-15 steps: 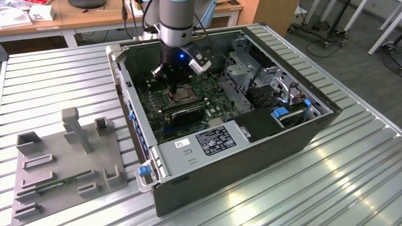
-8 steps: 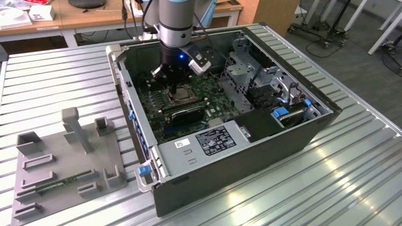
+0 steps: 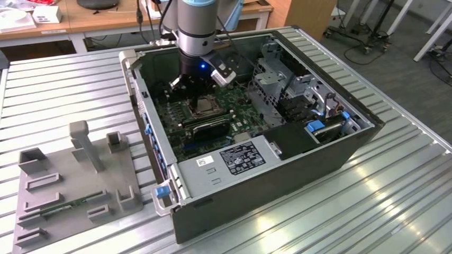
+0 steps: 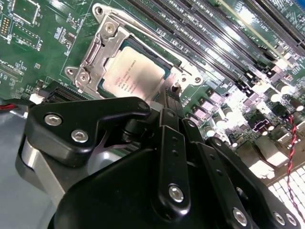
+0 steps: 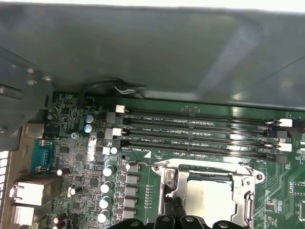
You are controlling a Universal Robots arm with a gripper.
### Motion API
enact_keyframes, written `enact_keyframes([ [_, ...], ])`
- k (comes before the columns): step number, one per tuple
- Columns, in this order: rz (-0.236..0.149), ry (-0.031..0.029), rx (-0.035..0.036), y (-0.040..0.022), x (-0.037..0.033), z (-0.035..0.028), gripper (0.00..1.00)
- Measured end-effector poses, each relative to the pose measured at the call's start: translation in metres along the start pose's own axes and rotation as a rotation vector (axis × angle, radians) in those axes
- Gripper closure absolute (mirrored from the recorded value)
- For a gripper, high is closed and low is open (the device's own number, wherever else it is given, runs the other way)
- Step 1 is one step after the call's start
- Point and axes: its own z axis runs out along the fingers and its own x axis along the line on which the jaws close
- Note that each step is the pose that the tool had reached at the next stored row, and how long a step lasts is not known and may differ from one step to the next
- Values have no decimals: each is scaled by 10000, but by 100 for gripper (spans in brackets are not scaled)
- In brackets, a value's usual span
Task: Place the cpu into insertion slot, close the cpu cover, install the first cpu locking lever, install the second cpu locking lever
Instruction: 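Close the cpu cover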
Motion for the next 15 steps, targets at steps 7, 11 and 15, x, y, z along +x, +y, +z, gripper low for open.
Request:
enact_keyframes([
  [7,0,2,3,-2,1,32,89],
  [11,0,-3,-3,-2,0,40,89],
  [15,0,-1,-1,-3,0,61,89],
])
